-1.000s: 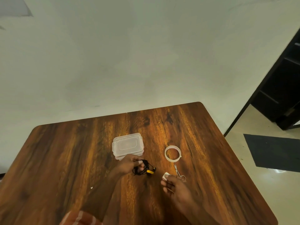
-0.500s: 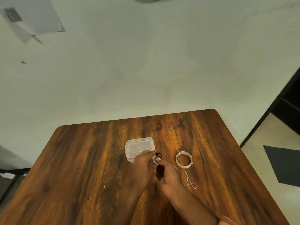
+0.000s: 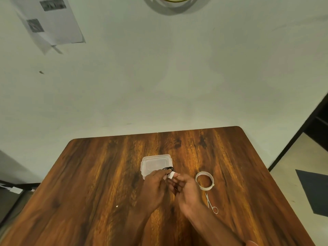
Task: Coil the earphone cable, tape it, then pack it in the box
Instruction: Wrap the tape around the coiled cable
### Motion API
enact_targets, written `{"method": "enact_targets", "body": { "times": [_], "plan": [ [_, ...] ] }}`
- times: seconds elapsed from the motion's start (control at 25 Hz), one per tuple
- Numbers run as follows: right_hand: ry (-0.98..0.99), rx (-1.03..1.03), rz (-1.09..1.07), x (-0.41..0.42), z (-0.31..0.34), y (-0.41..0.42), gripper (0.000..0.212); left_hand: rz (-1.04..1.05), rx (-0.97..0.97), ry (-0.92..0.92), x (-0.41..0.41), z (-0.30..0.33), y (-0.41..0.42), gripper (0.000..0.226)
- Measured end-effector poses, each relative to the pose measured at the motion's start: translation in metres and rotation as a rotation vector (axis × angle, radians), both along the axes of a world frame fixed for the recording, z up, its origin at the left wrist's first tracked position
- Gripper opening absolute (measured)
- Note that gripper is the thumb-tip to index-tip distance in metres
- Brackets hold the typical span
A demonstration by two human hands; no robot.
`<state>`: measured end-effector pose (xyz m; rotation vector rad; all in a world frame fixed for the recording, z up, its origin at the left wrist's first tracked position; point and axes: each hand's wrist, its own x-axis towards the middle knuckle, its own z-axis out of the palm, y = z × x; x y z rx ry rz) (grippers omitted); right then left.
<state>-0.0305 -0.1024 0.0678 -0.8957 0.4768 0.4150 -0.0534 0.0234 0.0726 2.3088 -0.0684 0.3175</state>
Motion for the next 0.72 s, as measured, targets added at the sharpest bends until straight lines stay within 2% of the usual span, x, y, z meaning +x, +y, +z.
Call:
{"method": "enact_targets", "body": {
  "times": [0.12,0.36,0.52,0.64,0.72],
  "plan": [
    [-0.137,-0.093,0.076,-0.005,0.004,0.002,0.038,0.008,0.030,0.010,0.000,0.011,0.003,0.033],
    [-0.481,-0.455,0.060,-0.004,0.015,-0.004,0.027,-0.012,-0.028,-0.019,-0.002,0.030,0.001,0.025],
    [-0.680,-0.704,0.166,0.003,0.017,-0.013,0.039,0.003,-0.116,0.014,-0.006,0.037,-0.003,0.023],
    [-0.755,-0.563,0.400,0.009,0.016,-0.020,0.049,0.022,-0.202,0.059,-0.005,0.044,-0.001,0.023],
    [-0.787,-0.489,0.426,0.012,0.018,-0.024,0.051,0.006,-0.200,0.081,-0.005,0.050,0.000,0.025]
  ]
}}
